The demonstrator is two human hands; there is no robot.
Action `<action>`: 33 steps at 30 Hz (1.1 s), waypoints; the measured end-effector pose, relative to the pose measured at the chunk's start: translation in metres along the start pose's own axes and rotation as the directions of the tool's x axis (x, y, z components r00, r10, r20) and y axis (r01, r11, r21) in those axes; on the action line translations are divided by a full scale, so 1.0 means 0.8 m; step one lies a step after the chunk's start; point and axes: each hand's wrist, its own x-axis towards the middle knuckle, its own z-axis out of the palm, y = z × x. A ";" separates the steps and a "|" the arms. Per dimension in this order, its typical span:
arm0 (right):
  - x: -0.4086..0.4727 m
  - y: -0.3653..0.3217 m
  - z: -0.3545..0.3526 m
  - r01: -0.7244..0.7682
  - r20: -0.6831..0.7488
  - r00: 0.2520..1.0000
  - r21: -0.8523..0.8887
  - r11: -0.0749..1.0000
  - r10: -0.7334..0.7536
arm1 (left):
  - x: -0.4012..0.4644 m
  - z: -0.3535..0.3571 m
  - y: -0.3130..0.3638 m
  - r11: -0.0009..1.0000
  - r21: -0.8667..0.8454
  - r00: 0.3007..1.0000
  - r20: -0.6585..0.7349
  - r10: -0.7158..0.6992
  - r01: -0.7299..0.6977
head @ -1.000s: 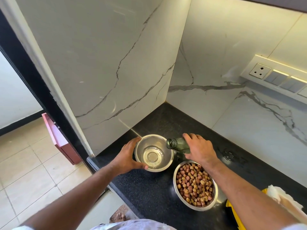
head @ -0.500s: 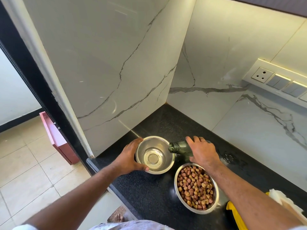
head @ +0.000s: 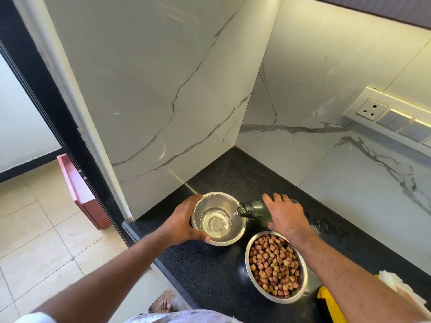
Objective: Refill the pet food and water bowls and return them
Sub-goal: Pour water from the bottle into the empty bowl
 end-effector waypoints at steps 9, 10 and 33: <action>0.000 -0.001 -0.002 -0.001 0.002 1.000 0.004 1.000 0.001 | 0.001 0.003 0.004 1.000 -0.029 1.000 -0.027 0.011 -0.012; 0.000 -0.001 -0.002 -0.002 0.003 1.000 0.004 1.000 0.002 | 0.001 0.004 0.004 0.999 -0.034 0.999 -0.030 0.011 -0.012; -0.003 -0.001 -0.003 -0.008 0.014 1.000 -0.008 1.000 0.008 | 0.008 0.012 -0.002 0.995 -0.096 1.000 -0.010 -0.029 0.028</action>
